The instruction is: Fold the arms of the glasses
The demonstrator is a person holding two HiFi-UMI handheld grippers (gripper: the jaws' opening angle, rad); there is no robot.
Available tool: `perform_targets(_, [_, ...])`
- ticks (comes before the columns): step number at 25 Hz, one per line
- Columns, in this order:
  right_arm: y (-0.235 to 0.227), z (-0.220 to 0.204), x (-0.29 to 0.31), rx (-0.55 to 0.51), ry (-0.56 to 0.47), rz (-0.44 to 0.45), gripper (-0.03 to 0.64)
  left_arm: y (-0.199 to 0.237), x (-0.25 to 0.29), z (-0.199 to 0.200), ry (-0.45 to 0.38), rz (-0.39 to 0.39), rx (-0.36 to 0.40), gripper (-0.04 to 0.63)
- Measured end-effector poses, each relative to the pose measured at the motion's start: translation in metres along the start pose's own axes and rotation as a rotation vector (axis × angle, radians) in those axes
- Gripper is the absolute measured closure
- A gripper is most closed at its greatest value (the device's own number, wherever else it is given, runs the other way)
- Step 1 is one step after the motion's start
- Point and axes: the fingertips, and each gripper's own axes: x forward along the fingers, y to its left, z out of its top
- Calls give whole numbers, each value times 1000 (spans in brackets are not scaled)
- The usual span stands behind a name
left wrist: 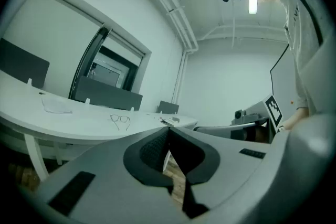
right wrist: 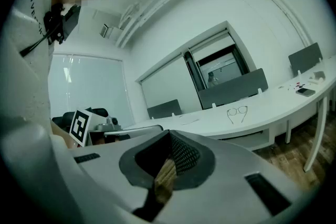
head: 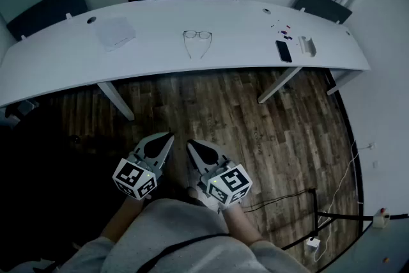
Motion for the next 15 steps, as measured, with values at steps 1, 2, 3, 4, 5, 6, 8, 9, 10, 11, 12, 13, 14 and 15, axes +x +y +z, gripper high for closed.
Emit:
perform_targets(1, [0,-1,1,3,0,-1,598,1,-1,-2,1,0,-2,580])
perform_targets(2, [0,-1,1,5,0,-2,598,3,-1,-3,3,1,-4,580])
perform_targets(3, [0,-2,2,5,-1,-3,598,4,-1,-4,2,0,-5,580])
perform_targets(4, [0,-2,2,4,-1,-3,598,4,-1,-6,1,-1,-5,580])
perform_targets(5, [-1,-3,2,2,-1,-4,598,5,0,-7,0,0,-6,580])
perform_targets(6, [-1,-4,1,0,1,-5,598,4,0,-9,1,2,-7,580])
perform_targets(8, [-2,-4,-1,-3,3,-4,598,3,1,-9,3,11,-12,580])
perform_targets(9, [-3,-4,-2,-5,3,-3,598,2,2,-9,2,13,-13,580])
perform_targets(10, [-3,-4,-3,-7,3,-1,598,1,3,-9,-1,12,-12,580])
perform_targets(11, [-5,-3,-5,-9,3,1,598,0,5,-9,-3,12,-10,580])
perform_targets(12, [-6,-3,-6,-12,3,4,598,-1,7,-9,-5,13,-8,580])
perform_targets(13, [-7,-2,-8,-15,5,7,598,-3,9,-8,-7,16,-6,580])
perform_targets(14, [-9,-3,-10,-20,7,12,598,-5,11,-9,-10,19,-5,580])
perform_targets(15, [-10,-3,-12,-26,10,17,598,-6,13,-10,-14,22,-5,580])
